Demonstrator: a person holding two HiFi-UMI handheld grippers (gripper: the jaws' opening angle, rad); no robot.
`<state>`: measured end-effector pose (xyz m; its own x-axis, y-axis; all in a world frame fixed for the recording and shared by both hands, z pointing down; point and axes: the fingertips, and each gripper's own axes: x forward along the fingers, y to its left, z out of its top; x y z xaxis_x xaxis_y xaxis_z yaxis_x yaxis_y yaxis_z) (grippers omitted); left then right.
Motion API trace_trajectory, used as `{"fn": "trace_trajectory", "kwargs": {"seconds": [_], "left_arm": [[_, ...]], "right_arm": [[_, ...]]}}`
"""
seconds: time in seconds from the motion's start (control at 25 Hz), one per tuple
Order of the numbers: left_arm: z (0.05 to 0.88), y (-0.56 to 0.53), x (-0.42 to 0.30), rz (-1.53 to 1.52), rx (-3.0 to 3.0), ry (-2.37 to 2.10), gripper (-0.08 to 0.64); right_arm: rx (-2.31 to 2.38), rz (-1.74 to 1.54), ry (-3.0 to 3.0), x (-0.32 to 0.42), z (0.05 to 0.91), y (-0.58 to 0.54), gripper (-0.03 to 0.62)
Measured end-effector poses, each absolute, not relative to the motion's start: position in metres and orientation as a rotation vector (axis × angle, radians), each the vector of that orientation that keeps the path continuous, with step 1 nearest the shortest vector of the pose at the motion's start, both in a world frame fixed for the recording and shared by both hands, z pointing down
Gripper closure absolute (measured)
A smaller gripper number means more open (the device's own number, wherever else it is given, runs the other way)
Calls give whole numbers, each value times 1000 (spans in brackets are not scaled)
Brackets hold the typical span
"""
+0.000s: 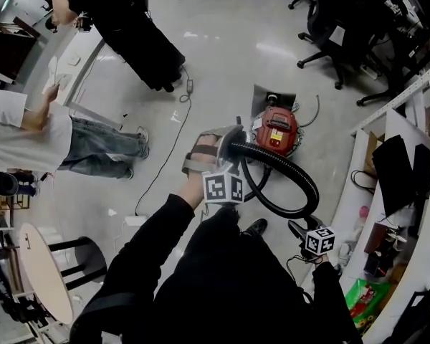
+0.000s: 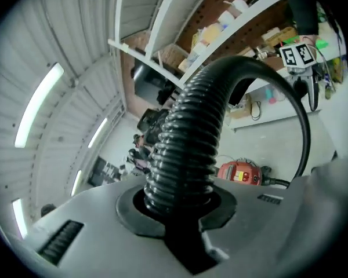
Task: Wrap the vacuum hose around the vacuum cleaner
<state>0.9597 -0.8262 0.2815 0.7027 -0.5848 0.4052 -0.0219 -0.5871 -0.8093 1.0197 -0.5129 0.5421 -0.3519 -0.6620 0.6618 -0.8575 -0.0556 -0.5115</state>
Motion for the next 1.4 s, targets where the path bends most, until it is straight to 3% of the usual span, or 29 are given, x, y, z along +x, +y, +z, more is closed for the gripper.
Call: {"fn": "trace_trajectory", "kwargs": {"seconds": [0.12,0.24,0.48,0.64,0.68,0.72,0.8,0.92,1.04,1.16,1.4], "left_arm": [[296,-819,987,-804,-2006,348,460],[316,-821,1010,-746,-1944,215,460],[346,-836,1060,-563,-1798,-74,462],[350,-846,1089,-443,-1801,-182,462],[352,-848,1093,-423,-1801,-202,462],[355,-852,1097,-414,-1802,-211,462],[363,-863,1103,-425,-1840,-193,455],[366,-882,1099,-465,-1984,-83,226],[356,-905,1065,-510,-2137,104,184],[383,-945,1010,-711,-2339,294,184],[593,-984,914,-1534,-2437,342,184]], "right_arm": [[1662,1429,-1775,1037,571,-492,292],[1808,1269,-1670,1070,538,-514,276],[1712,545,-1899,1066,368,-701,264],[1466,535,-1818,1049,385,-785,267],[1425,578,-1777,1050,397,-795,284],[1407,624,-1742,1053,406,-802,454],[1421,735,-1709,1064,414,-811,483],[1417,836,-1704,1080,420,-820,483],[1375,882,-1735,1090,425,-832,483],[1375,948,-1744,1118,432,-837,483],[1455,1157,-1824,1201,445,-807,483]]}}
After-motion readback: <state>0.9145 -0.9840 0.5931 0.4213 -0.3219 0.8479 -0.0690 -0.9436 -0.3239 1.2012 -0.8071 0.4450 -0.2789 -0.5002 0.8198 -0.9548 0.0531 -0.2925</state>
